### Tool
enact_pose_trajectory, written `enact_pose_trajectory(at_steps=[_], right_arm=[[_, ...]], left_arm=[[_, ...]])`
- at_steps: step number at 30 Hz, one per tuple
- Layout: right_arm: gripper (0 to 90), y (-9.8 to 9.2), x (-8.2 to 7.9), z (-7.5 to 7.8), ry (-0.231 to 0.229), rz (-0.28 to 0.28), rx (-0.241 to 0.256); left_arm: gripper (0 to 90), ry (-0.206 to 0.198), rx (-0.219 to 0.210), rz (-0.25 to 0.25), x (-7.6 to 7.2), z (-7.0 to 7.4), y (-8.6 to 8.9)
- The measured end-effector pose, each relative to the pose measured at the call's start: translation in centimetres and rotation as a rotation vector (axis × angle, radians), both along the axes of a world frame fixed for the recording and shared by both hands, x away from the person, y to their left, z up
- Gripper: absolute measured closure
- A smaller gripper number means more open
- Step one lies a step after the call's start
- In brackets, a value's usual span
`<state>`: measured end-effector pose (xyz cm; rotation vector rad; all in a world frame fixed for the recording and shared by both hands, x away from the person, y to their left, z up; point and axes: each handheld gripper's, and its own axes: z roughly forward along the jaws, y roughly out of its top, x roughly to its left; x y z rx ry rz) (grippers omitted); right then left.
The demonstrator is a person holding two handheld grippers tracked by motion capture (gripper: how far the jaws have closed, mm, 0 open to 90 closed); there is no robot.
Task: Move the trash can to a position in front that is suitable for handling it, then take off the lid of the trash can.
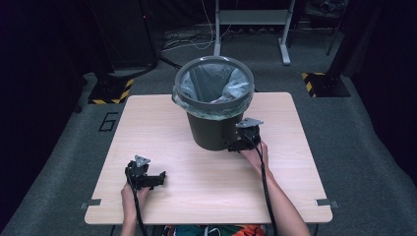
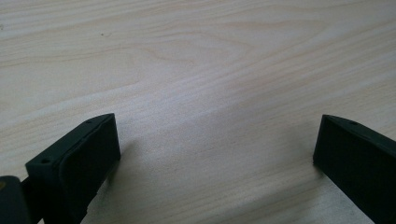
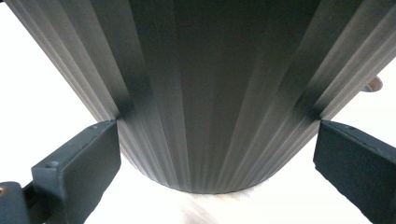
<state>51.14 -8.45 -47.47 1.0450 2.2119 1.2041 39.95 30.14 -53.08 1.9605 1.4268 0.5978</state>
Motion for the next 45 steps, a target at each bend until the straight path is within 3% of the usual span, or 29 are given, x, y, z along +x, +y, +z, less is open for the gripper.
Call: enact_pose_trajectory(at_steps=[26,34,37,40,42,45], right_arm=[[0.1,1.7,2.0,0.4,-0.005,-0.005,0.001],[1.4,0.6,1.3,0.8,-0.005,0.012,0.011],[1.1,-0.8,0.8,0.8,0.004,-0.007,0.011],[1.1,-1.6,0.8,1.0,0.009,-0.02,0.018],[1.2,-2.3,0.8,1.3,0.017,-0.03,0.016],[1.6,-3.1,0.8,1.9,0.031,-0.036,0.02]], left_arm=[[0.4,0.0,0.001,0.0,0.0,0.0,0.0],[0.4,0.001,-0.001,0.009,0.0,0.0,-0.1],[2.3,0.045,0.013,0.046,0.0,0.5,-0.4],[5.3,0.043,0.007,0.054,0.2,0.7,-0.2],[4.4,0.045,-0.028,0.032,0.5,1.0,0.0],[2.3,0.055,-0.046,-0.014,1.3,1.7,0.1]])
